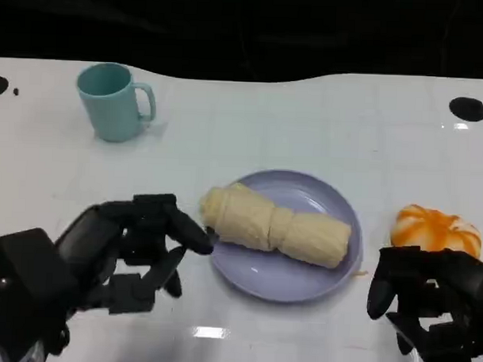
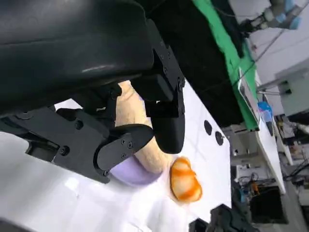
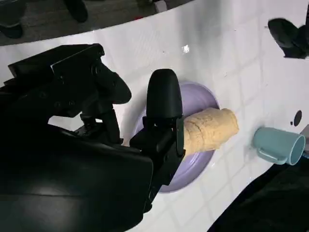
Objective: Grasp the towel on the left side of the plate with the left hand and place it into the plate.
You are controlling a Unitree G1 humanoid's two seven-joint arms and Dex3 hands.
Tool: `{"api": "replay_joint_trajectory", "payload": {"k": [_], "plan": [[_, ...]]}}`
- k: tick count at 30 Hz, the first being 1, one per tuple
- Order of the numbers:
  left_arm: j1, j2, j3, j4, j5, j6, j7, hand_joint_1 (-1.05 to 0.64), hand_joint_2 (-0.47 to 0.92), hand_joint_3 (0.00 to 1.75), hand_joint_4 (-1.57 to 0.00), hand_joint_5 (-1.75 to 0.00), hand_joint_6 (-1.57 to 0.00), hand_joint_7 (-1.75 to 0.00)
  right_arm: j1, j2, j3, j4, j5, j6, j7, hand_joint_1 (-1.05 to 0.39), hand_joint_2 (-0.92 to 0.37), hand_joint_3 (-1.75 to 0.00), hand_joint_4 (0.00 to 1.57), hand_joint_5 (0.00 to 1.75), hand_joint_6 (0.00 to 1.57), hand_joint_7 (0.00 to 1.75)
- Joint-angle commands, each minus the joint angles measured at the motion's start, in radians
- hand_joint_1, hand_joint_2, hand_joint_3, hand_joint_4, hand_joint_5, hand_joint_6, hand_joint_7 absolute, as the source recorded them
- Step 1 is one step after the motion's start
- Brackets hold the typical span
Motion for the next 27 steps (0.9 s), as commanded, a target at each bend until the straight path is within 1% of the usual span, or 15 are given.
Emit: {"api": "replay_joint_trajectory", "payload": {"k": [1, 5, 7, 10, 14, 17, 20, 23, 27], "plan": [[0.023, -0.007, 0.012, -0.002, -0.009, 0.031, 0.025, -0.12, 0.57, 1.14, -0.74, -1.71, -0.74, -1.36, -0.009, -0.010, -0.011, 0.011, 0.003, -0.002, 0.002, 0.08, -0.65, -0.99, 0.66, 1.70, 0.65, 1.45], [0.016, -0.001, 0.014, 0.053, -0.017, 0.044, 0.015, -0.14, 0.57, 1.17, -0.78, -1.74, -0.75, -1.44, -0.005, -0.007, -0.008, 0.011, 0.001, 0.004, -0.001, 0.08, -0.66, -0.99, 0.65, 1.69, 0.65, 1.45], [0.012, 0.003, 0.011, 0.073, -0.025, 0.050, 0.004, -0.13, 0.56, 1.20, -0.82, -1.75, -0.73, -1.51, -0.002, -0.008, -0.003, 0.016, -0.005, -0.006, -0.003, 0.09, -0.67, -0.97, 0.66, 1.70, 0.65, 1.45], [0.009, 0.009, 0.002, 0.070, -0.020, 0.090, 0.007, -0.11, 0.54, 1.22, -0.82, -1.75, -0.72, -1.54, 0.001, -0.010, 0.004, 0.030, -0.018, -0.032, -0.001, 0.09, -0.68, -0.96, 0.66, 1.69, 0.65, 1.45], [0.015, 0.016, -0.001, 0.070, -0.021, 0.096, -0.002, -0.08, 0.53, 1.23, -0.79, -1.75, -0.71, -1.56, 0.003, -0.006, 0.009, 0.036, -0.025, -0.045, -0.002, 0.09, -0.68, -0.96, 0.66, 1.69, 0.65, 1.44], [0.014, 0.013, 0.005, 0.055, -0.031, 0.143, 0.008, -0.09, 0.53, 1.22, -0.78, -1.75, -0.69, -1.56, 0.002, -0.008, 0.014, 0.036, -0.038, -0.050, -0.003, 0.09, -0.68, -0.95, 0.67, 1.68, 0.65, 1.44], [0.011, 0.009, 0.014, 0.059, -0.043, 0.161, 0.005, -0.09, 0.54, 1.21, -0.79, -1.75, -0.70, -1.56, 0.000, -0.002, 0.013, 0.044, -0.037, -0.057, -0.002, 0.10, -0.69, -0.94, 0.67, 1.68, 0.65, 1.44], [0.005, 0.015, 0.014, 0.077, -0.049, 0.162, -0.003, -0.10, 0.55, 1.20, -0.80, -1.75, -0.69, -1.57, 0.000, 0.001, 0.009, 0.061, -0.030, -0.082, 0.002, 0.10, -0.69, -0.94, 0.67, 1.68, 0.66, 1.44], [0.006, 0.027, 0.008, 0.074, -0.050, 0.188, -0.004, -0.09, 0.56, 1.18, -0.77, -1.75, -0.67, -1.57, 0.007, 0.002, 0.009, 0.047, -0.036, -0.069, -0.008, 0.09, -0.68, -0.95, 0.67, 1.69, 0.66, 1.44]]}}
